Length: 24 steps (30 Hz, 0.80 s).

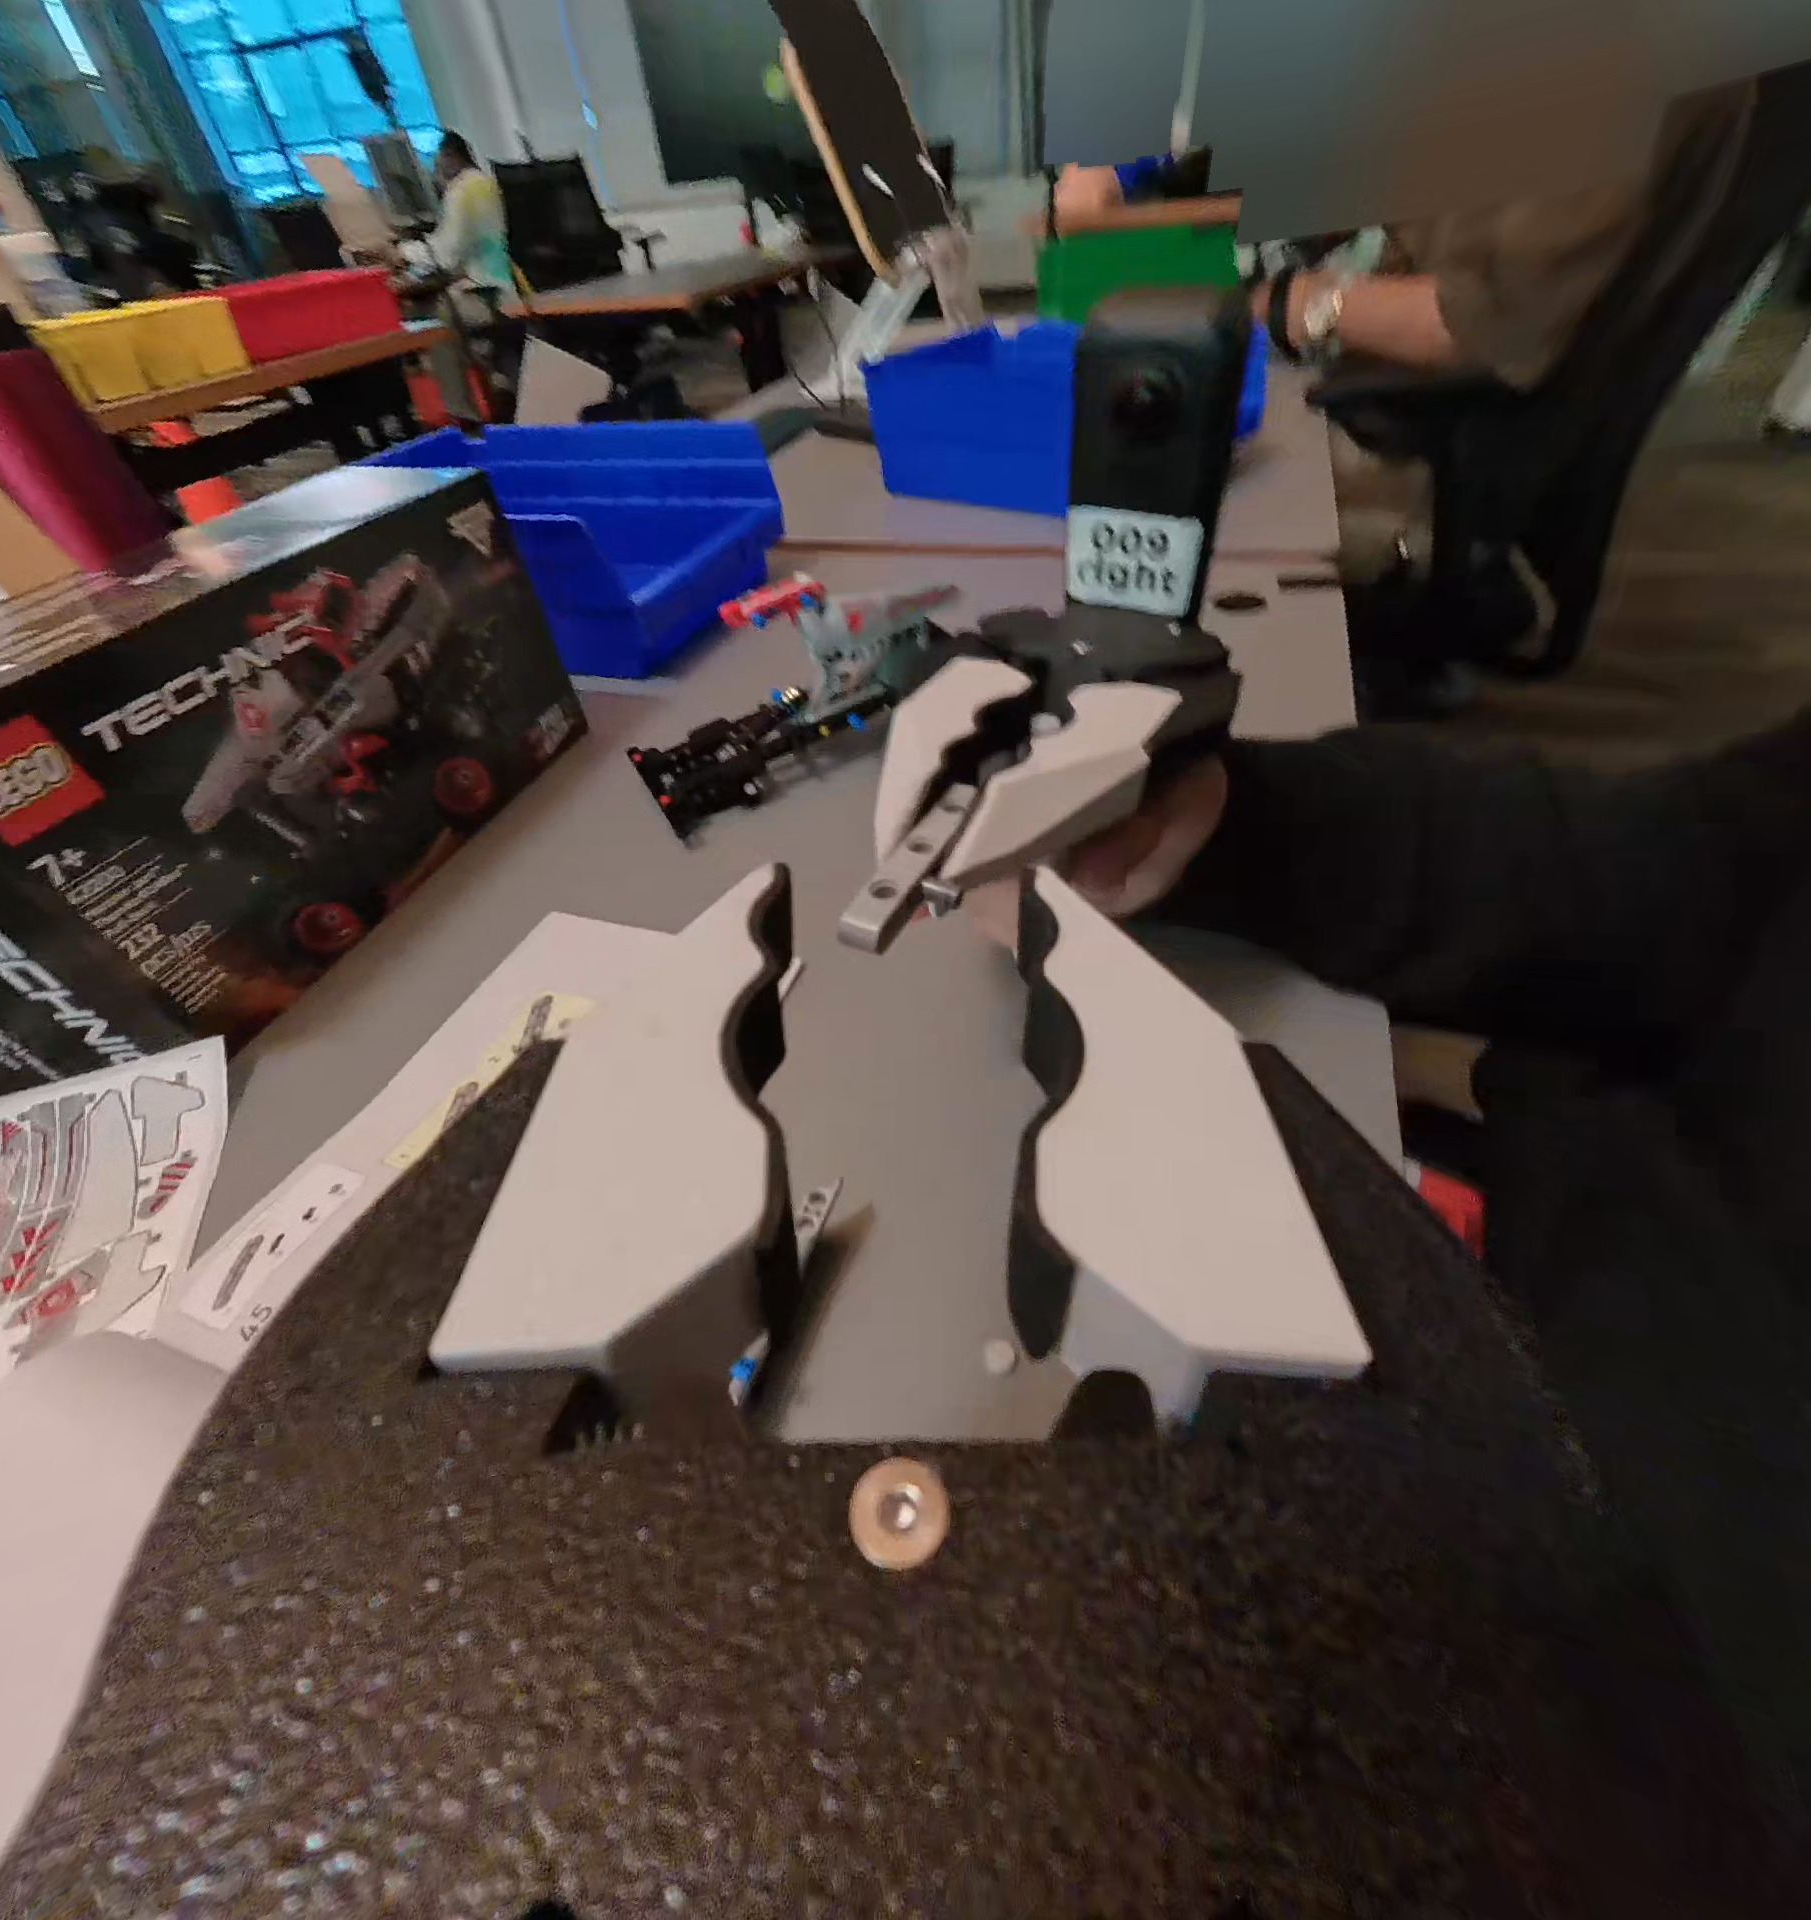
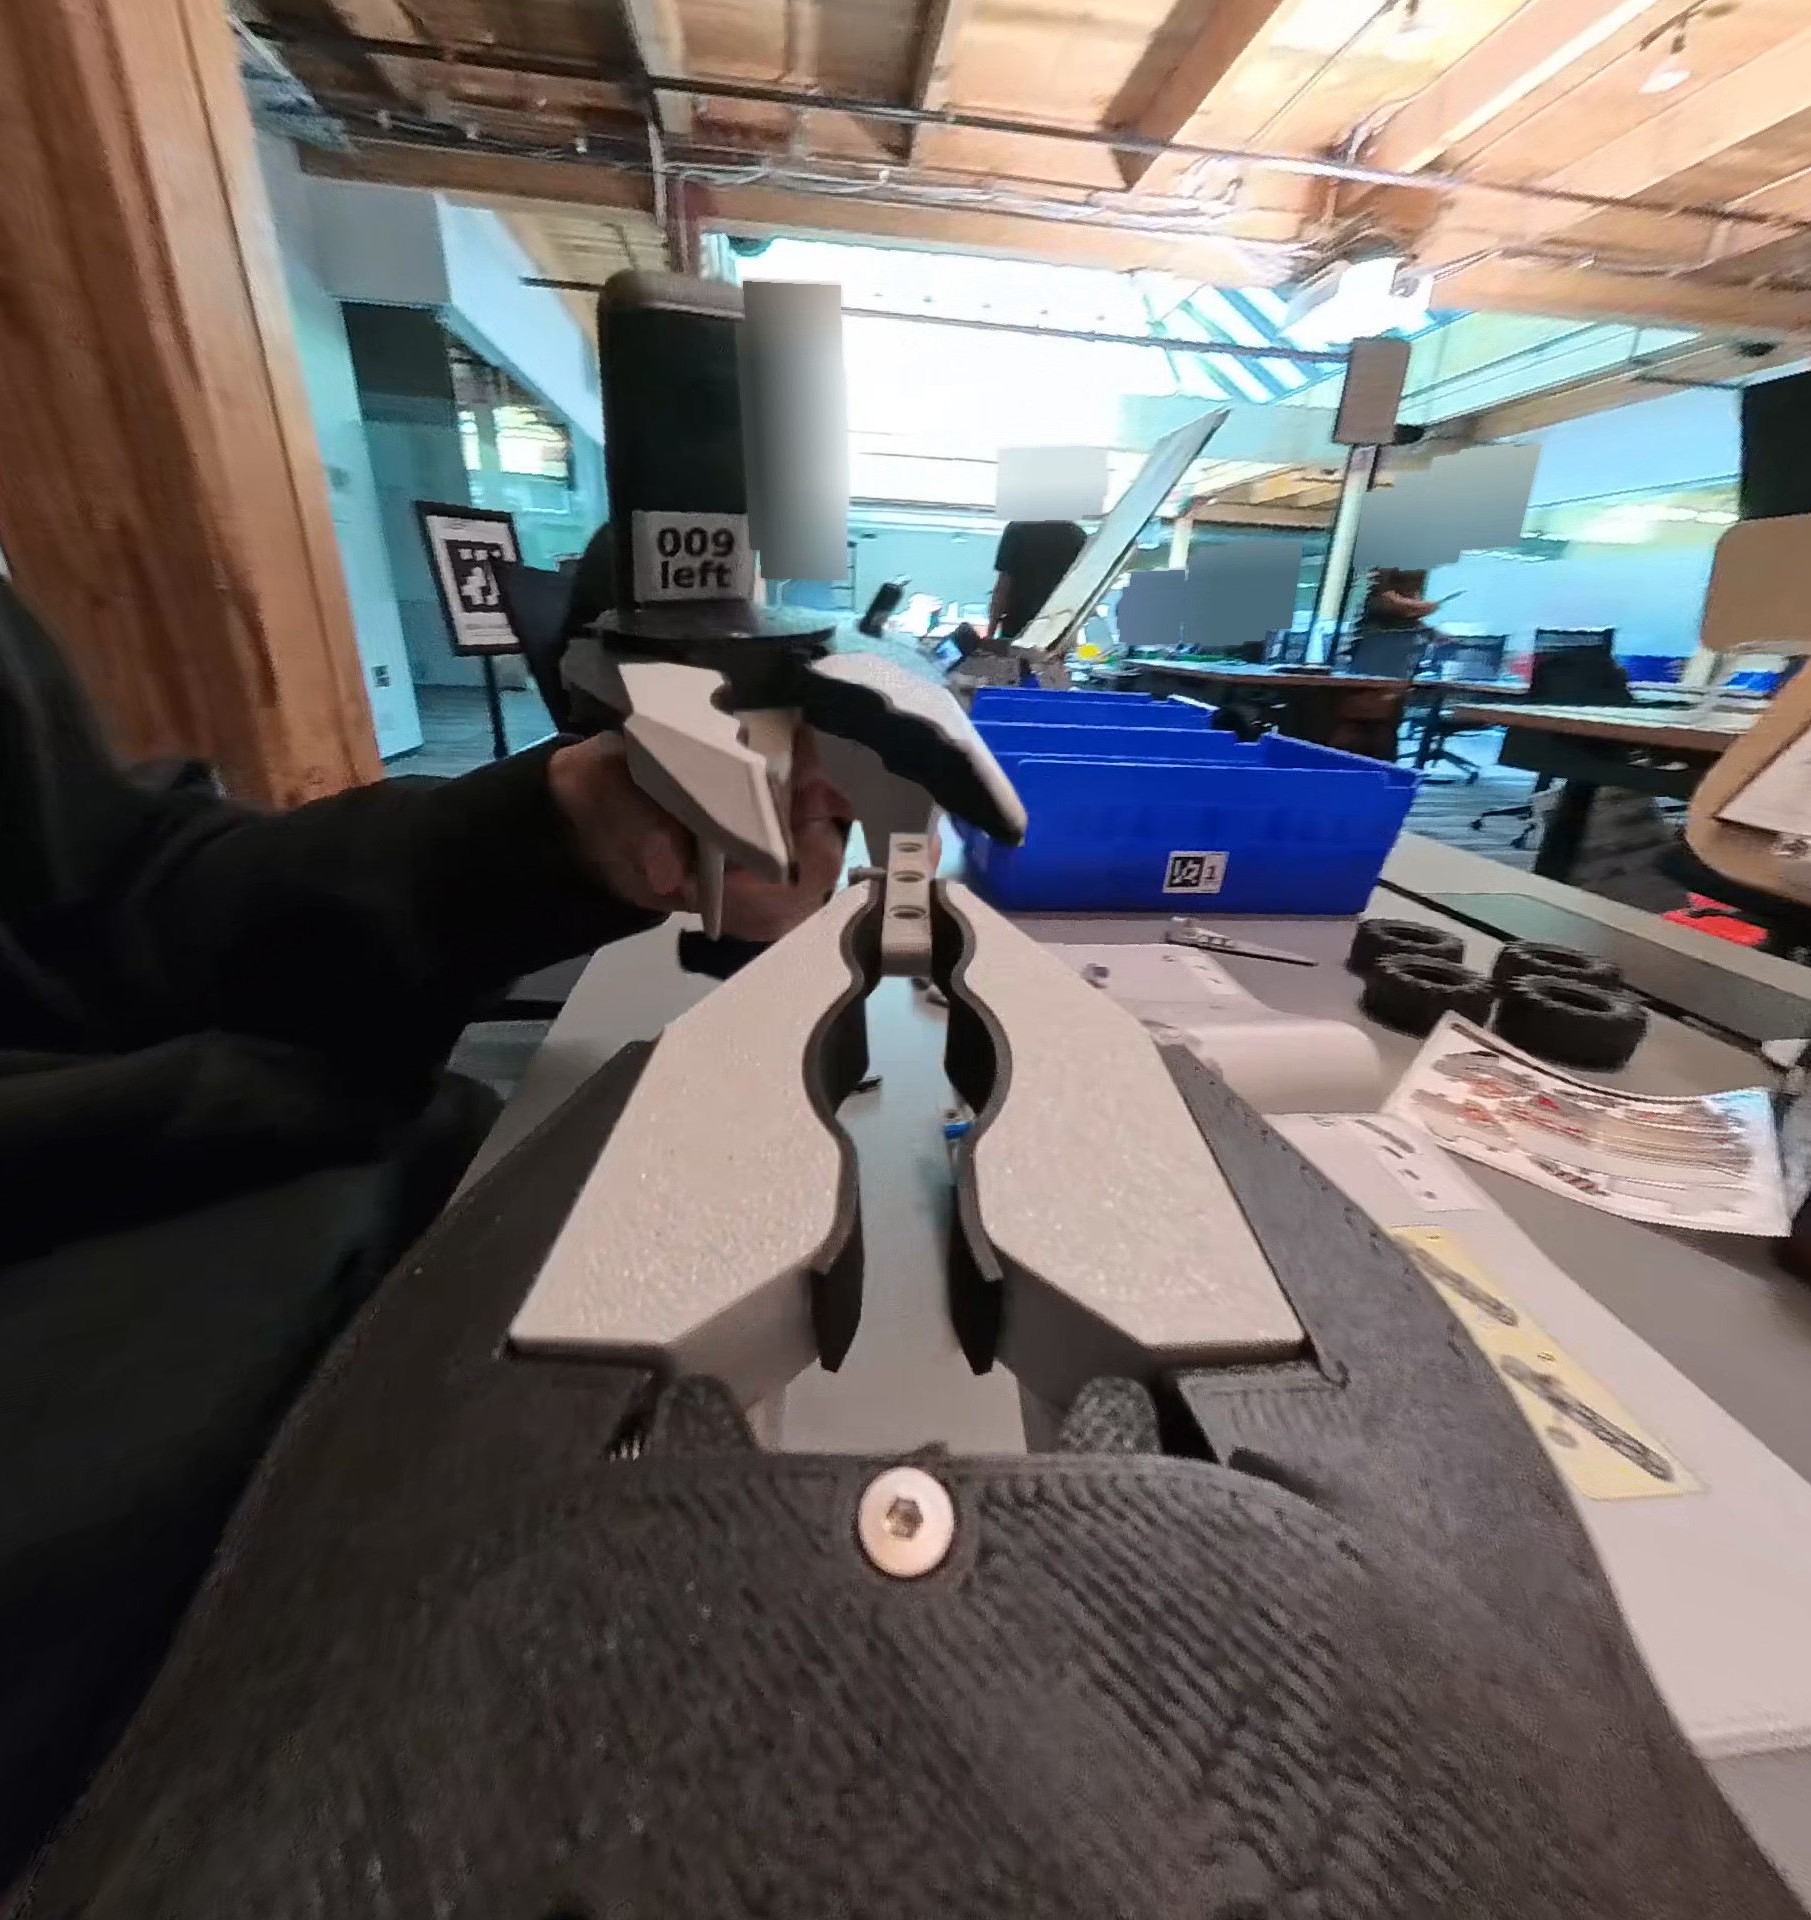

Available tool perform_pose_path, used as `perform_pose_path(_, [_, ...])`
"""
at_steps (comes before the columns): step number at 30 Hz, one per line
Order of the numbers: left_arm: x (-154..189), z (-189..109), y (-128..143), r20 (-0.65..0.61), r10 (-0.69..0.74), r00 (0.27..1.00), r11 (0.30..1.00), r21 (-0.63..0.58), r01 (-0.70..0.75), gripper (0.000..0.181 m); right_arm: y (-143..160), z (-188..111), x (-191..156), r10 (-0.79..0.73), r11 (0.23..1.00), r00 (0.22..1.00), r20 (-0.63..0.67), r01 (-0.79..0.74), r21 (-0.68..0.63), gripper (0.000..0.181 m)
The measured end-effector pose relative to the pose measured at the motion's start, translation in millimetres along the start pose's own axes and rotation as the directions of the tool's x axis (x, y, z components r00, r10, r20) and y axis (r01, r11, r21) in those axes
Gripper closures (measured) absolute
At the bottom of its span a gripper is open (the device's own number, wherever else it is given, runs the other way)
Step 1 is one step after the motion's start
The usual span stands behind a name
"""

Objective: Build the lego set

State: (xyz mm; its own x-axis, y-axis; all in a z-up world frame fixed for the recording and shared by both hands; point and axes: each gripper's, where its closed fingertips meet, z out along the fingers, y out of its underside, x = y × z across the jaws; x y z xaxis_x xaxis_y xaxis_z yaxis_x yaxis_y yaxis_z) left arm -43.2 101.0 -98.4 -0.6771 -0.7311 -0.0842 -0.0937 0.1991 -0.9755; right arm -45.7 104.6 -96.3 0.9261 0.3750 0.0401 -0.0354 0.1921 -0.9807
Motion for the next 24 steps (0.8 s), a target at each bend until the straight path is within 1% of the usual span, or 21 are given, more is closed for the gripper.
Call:
perform_pose_path(2, [5,-1,5,-0.015,0.049,0.999,0.998,-0.032,-0.049,0.145,1,2,-5,0.002,1.000,0.999,0.032,-0.002,-0.002,0.175])
perform_pose_path(5, [7,-4,6,-0.016,0.089,0.996,0.996,-0.032,-0.089,0.158,0,2,-11,0.022,1.000,0.997,0.074,-0.023,0.008,0.175])
perform_pose_path(7, [10,-6,6,-0.038,0.099,0.994,0.995,-0.019,-0.100,0.162,1,2,-13,0.024,1.000,0.996,0.087,-0.024,0.004,0.175])
perform_pose_path(15, [19,-8,6,-0.110,0.082,0.990,0.996,-0.008,-0.084,0.164,0,2,-22,0.011,1.000,0.990,0.140,-0.012,0.011,0.175])
perform_pose_path(24, [20,-8,8,-0.111,0.047,0.993,0.999,-0.003,-0.048,0.165,3,3,-24,0.012,1.000,0.990,0.143,-0.012,-0.003,0.175])
